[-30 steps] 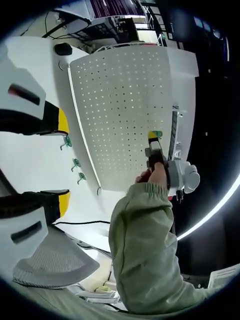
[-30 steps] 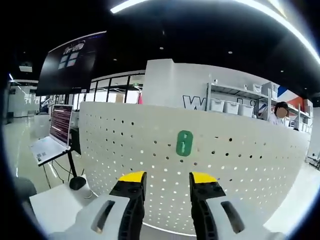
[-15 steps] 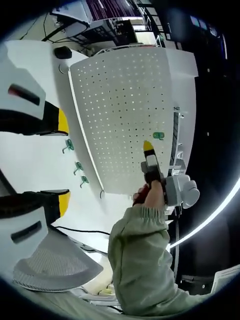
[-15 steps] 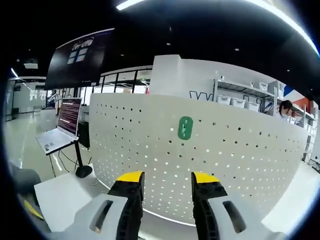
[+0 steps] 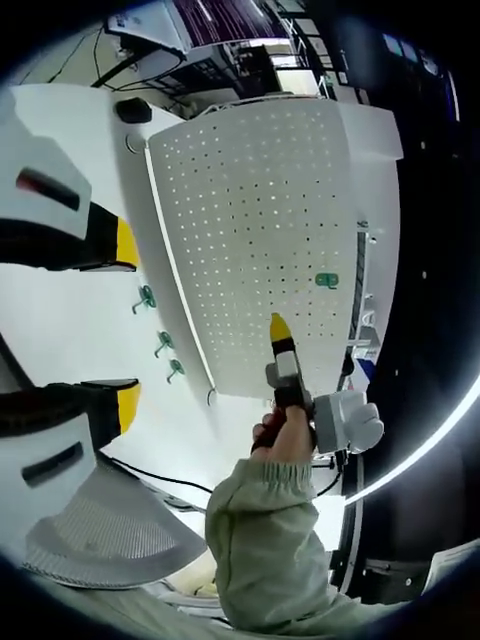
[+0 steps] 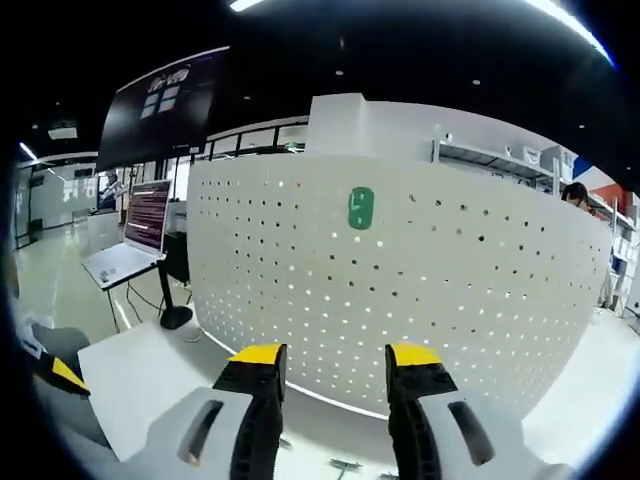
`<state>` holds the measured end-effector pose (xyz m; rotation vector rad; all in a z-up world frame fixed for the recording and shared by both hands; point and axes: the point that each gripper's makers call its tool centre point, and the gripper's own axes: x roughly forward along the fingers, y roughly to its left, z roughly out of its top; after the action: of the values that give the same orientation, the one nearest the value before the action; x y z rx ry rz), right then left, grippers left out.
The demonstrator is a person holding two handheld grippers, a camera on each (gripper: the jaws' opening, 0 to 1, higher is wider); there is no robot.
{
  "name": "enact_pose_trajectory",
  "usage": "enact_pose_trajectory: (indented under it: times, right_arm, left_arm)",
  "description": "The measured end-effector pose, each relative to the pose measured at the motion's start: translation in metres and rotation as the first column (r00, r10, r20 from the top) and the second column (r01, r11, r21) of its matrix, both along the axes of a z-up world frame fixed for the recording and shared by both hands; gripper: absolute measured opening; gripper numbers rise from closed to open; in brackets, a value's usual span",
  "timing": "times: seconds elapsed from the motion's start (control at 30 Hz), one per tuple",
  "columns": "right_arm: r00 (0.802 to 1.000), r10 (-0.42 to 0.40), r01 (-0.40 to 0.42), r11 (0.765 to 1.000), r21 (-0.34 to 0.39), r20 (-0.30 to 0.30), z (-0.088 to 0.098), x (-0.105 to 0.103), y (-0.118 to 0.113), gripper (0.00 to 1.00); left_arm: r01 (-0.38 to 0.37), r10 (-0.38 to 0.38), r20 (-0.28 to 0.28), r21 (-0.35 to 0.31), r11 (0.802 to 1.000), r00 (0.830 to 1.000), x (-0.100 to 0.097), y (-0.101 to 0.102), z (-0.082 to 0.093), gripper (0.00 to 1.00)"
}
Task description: Insert the hook assembly into the mounting plate slot until the hook locks in place.
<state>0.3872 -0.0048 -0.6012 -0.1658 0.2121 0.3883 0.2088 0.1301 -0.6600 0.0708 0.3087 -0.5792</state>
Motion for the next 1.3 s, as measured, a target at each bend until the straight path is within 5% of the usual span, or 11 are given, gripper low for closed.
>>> enact_pose_trajectory:
  times: [0.67,1.3]
  right_arm:
    - [0.992,0.084,-0.086,0.996,-0.008,-0.095,-0.036,-0.042,-0.006,0.4]
    - [0.977,0.114,-0.106,0.993,0.056,-0.178,-0.058,-0.082,-0.026,0.43]
  left_arm:
    - [-0.039,0.04,-0.024,0.046,0.998,0.999,0.001,0.008,-0.006,0.46]
    - [-0.075,0.078,-0.035,0.067,0.995,0.996,0.01,0.012,-0.004,0.46]
